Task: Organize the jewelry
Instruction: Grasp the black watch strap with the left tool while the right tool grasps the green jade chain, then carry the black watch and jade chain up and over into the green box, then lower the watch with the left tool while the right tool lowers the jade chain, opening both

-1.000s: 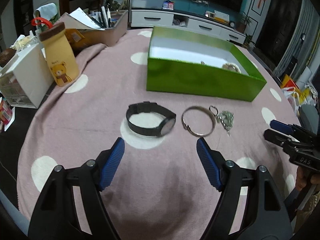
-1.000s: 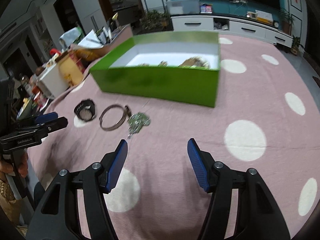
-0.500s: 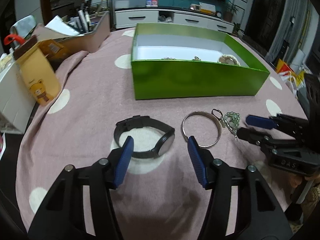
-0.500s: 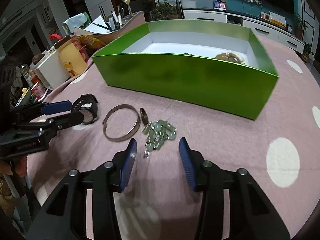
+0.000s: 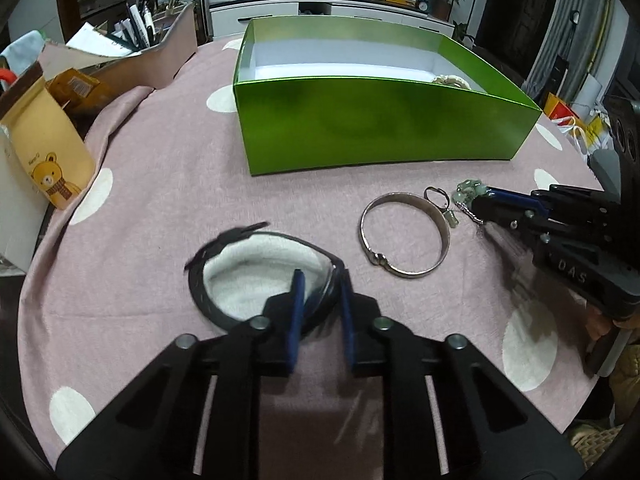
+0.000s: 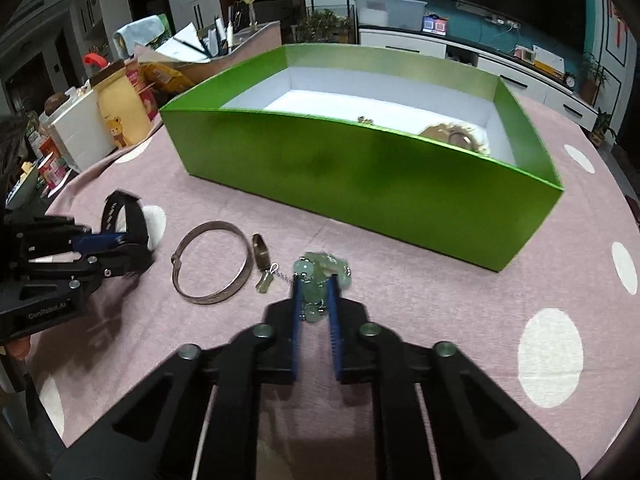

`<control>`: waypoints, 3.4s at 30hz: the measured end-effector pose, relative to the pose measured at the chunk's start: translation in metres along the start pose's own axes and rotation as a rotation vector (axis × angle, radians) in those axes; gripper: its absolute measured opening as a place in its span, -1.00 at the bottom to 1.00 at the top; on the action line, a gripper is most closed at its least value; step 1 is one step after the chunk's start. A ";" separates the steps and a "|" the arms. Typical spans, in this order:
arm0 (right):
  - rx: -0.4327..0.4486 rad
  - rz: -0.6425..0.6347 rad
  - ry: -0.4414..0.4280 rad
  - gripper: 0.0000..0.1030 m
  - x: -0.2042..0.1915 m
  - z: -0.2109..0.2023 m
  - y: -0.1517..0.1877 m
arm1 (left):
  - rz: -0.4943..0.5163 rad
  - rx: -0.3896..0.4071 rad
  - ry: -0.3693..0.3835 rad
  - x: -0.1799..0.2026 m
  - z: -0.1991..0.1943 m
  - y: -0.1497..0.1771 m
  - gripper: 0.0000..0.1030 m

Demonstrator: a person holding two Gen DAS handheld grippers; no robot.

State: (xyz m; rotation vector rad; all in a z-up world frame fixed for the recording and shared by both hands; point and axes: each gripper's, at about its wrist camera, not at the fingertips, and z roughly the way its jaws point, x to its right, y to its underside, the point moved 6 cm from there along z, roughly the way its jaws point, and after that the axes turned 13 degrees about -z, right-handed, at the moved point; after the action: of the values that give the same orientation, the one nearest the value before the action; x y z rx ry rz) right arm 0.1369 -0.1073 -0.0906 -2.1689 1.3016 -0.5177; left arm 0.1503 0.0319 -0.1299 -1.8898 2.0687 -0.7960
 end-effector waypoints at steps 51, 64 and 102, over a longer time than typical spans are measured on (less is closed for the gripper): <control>0.410 0.146 0.108 -0.90 0.087 -0.121 -0.104 | -0.091 0.305 0.098 0.075 -0.089 -0.168 -0.85; 0.347 0.176 0.134 -0.90 0.115 -0.078 -0.118 | -0.132 0.223 0.059 0.076 -0.029 -0.196 -0.85; 0.115 0.215 0.112 -0.45 0.126 -0.002 -0.100 | -0.111 0.027 -0.027 0.074 0.053 -0.177 -0.14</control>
State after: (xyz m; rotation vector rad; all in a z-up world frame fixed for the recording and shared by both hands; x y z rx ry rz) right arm 0.2607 -0.1818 -0.0208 -1.9023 1.5058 -0.6179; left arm 0.3169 -0.0558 -0.0657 -2.0035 1.9423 -0.8147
